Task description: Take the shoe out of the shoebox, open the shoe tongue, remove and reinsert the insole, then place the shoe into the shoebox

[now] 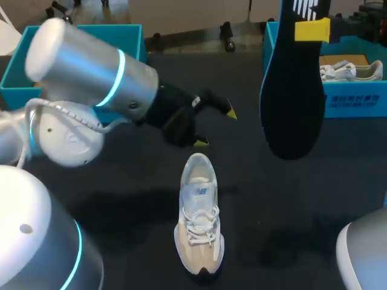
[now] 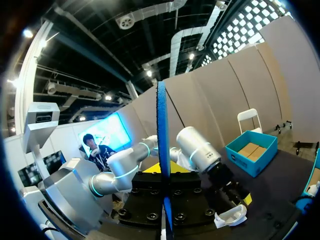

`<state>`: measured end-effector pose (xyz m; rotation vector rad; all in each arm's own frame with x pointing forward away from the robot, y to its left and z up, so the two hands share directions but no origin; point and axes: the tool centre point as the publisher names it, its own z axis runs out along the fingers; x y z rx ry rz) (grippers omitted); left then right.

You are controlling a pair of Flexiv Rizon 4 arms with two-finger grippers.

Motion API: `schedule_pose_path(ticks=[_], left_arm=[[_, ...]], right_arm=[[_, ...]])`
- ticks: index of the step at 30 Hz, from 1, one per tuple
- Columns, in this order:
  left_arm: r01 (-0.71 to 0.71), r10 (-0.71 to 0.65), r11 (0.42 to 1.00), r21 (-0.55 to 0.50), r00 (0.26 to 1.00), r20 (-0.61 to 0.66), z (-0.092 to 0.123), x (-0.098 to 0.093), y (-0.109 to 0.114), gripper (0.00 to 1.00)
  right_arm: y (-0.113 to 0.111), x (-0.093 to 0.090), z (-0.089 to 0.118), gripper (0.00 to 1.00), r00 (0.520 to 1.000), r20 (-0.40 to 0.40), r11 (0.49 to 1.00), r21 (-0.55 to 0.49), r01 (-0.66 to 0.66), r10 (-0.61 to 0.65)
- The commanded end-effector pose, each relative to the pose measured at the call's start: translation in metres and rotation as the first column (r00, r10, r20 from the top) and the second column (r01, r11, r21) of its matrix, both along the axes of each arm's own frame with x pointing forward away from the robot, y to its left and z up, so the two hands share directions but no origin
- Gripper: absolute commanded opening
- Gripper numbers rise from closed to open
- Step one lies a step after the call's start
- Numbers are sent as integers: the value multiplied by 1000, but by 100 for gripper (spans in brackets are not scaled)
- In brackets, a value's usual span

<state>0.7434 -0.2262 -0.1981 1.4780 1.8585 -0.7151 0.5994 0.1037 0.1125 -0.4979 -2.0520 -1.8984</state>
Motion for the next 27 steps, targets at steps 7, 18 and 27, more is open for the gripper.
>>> schedule_pose_path(ticks=[7,18,27], left_arm=[[47,-34,958,-284,998,49,21,3,21,100],[48,-36,955,-293,998,46,24,9,21,100],[99,-60,925,-368,991,116,18,9,21,100]], right_arm=[[3,3,2,0,1000,-2,1000,-5,-4,4],[3,3,2,0,1000,-2,1000,-5,-4,4],[3,3,2,0,1000,-2,1000,-5,-4,4]])
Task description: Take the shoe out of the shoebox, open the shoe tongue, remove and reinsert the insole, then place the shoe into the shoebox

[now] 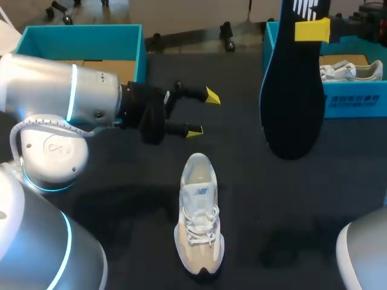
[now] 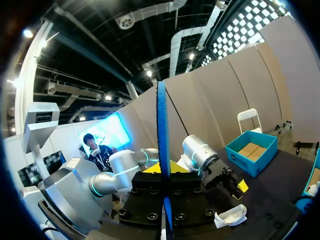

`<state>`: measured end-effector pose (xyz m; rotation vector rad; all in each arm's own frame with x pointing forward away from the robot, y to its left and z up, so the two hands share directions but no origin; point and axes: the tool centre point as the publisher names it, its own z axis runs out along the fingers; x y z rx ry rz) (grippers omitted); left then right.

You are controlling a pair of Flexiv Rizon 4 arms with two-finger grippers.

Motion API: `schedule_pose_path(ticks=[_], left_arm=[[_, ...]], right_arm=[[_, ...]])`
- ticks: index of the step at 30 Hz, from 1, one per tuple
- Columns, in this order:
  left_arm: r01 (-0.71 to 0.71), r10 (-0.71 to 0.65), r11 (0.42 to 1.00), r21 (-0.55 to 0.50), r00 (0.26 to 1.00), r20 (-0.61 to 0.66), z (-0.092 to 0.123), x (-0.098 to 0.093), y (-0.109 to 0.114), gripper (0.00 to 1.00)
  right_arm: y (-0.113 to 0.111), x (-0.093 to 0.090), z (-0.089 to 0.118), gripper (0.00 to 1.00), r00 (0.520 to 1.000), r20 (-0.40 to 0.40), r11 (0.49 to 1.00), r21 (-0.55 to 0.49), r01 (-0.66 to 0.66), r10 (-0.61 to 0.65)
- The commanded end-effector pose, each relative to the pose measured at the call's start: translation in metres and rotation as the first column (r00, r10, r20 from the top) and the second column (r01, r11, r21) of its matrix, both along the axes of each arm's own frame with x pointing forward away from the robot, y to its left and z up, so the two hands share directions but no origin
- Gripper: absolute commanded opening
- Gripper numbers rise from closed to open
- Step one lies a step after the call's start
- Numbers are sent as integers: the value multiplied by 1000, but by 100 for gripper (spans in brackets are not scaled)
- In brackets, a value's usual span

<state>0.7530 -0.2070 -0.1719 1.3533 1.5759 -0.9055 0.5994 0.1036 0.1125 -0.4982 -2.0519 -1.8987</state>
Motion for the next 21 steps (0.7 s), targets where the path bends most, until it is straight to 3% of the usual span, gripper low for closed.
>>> schedule_pose_path(ticks=[1,9,21], left_arm=[[43,-40,992,-116,999,28,-9,1,3,100],[92,-92,966,-241,996,11,-7,15,4,100],[137,-115,924,-357,990,81,13,14,5,100]], right_arm=[[3,3,2,0,1000,-2,1000,-5,-4,4],[3,3,2,0,1000,-2,1000,-5,-4,4],[3,3,2,0,1000,-2,1000,-5,-4,4]])
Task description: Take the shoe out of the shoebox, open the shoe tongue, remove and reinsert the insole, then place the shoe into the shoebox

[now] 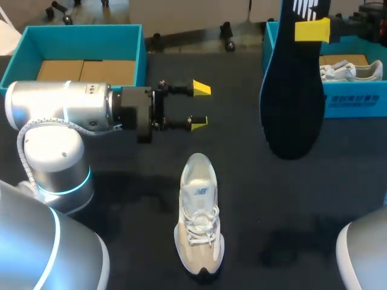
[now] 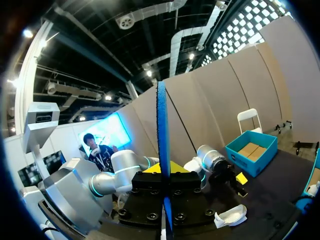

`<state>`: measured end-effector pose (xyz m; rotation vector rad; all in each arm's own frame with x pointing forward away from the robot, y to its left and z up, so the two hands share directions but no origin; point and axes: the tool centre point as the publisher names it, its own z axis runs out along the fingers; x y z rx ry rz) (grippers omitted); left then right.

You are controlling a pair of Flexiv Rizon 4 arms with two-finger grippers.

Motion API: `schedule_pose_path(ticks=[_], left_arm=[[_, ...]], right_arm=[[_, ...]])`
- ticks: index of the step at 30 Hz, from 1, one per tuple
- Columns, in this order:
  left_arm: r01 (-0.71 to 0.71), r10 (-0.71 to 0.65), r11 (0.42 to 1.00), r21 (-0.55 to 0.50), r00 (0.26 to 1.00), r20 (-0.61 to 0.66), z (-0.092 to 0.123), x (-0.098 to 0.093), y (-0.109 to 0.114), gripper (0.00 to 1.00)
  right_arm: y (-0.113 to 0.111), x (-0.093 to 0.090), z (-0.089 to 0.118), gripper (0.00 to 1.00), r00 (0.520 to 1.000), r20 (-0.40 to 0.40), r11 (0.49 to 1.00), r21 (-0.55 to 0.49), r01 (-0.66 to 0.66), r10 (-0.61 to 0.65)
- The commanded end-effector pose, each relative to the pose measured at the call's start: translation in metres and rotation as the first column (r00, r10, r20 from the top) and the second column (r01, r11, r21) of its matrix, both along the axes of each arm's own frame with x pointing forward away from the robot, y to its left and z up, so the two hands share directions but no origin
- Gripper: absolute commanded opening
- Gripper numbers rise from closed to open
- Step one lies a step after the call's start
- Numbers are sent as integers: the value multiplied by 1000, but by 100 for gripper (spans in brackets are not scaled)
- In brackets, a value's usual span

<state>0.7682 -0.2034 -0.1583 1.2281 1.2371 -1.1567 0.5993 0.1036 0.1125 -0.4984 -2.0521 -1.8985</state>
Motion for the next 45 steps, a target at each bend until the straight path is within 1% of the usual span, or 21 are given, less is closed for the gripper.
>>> schedule_pose_path(ticks=[1,8,19,21,23,26,28,32,35,39,41,45], left_arm=[[5,-5,999,-34,1000,8,1,0,2,100],[-3,4,999,-52,1000,20,11,3,2,100],[-3,4,999,-52,1000,20,11,3,2,100],[-3,4,999,-52,1000,20,11,3,2,100],[-3,4,999,-52,1000,20,11,3,2,100],[-3,4,999,-52,1000,20,11,3,2,100],[-3,4,999,-52,1000,20,11,3,2,100],[-3,4,999,-52,1000,20,11,3,2,100],[-3,4,999,-52,1000,20,11,3,2,100],[-3,4,999,-52,1000,20,11,3,2,100],[-3,4,999,-52,1000,20,11,3,2,100],[-3,4,999,-52,1000,20,11,3,2,100]], right_arm=[[3,3,2,0,1000,-2,1000,-5,-4,4],[3,3,2,0,1000,-2,1000,-5,-4,4],[3,3,2,0,1000,-2,1000,-5,-4,4],[-2,17,2,0,999,-32,999,-12,-36,35],[-7,30,-1,0,995,-85,998,-8,-59,58],[-14,49,-4,0,988,-129,996,-2,-87,86],[-19,61,-7,0,986,-140,995,1,-97,96],[-27,84,-16,0,975,-201,995,-29,-97,89],[-34,99,-26,0,965,-245,995,-28,-100,90],[-38,115,-39,0,949,-304,994,-32,-102,88],[-39,121,-43,0,945,-314,995,-24,-99,86],[-43,130,-53,0,930,-363,997,-21,-78,65]])
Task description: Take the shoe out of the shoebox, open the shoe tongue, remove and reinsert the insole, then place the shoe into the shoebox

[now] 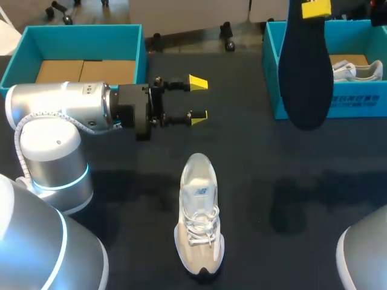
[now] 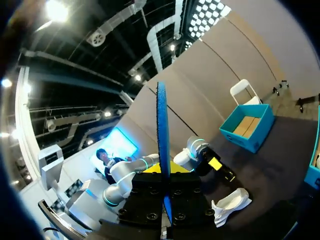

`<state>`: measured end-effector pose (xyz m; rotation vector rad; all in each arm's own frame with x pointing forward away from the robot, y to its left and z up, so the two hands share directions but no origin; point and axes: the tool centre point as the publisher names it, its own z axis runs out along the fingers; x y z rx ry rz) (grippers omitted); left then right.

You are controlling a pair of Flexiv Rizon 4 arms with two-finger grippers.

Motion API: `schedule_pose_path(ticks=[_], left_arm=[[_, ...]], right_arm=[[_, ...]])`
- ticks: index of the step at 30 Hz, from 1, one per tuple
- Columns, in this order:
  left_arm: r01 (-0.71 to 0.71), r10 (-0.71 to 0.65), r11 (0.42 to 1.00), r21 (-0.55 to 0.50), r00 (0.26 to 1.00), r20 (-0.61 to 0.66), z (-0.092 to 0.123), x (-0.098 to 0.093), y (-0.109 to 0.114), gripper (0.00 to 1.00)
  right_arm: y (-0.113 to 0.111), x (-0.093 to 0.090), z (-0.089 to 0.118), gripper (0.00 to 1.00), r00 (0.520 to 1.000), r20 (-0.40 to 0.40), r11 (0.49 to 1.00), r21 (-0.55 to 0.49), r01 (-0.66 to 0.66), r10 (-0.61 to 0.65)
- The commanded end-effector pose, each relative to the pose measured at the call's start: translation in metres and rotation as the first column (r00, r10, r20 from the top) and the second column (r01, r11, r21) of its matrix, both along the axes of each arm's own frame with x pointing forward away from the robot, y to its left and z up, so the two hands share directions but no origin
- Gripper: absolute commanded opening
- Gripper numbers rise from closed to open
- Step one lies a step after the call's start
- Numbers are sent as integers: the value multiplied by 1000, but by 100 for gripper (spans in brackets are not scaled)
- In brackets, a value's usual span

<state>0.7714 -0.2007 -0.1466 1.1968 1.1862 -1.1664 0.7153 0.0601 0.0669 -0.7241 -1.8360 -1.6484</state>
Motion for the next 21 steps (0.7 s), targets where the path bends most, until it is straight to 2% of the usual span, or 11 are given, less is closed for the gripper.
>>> schedule_pose_path(ticks=[1,16,21], left_arm=[[-2,2,1000,0,1000,1,-1,0,-1,100],[-2,2,1000,0,1000,1,-1,0,-1,100],[-2,2,1000,0,1000,1,-1,0,-1,100]], right_arm=[[1,14,-7,0,999,-29,999,-19,-38,38],[1,14,-7,0,999,-29,999,-19,-38,38],[3,50,-33,0,985,-170,1000,-9,20,-22]])
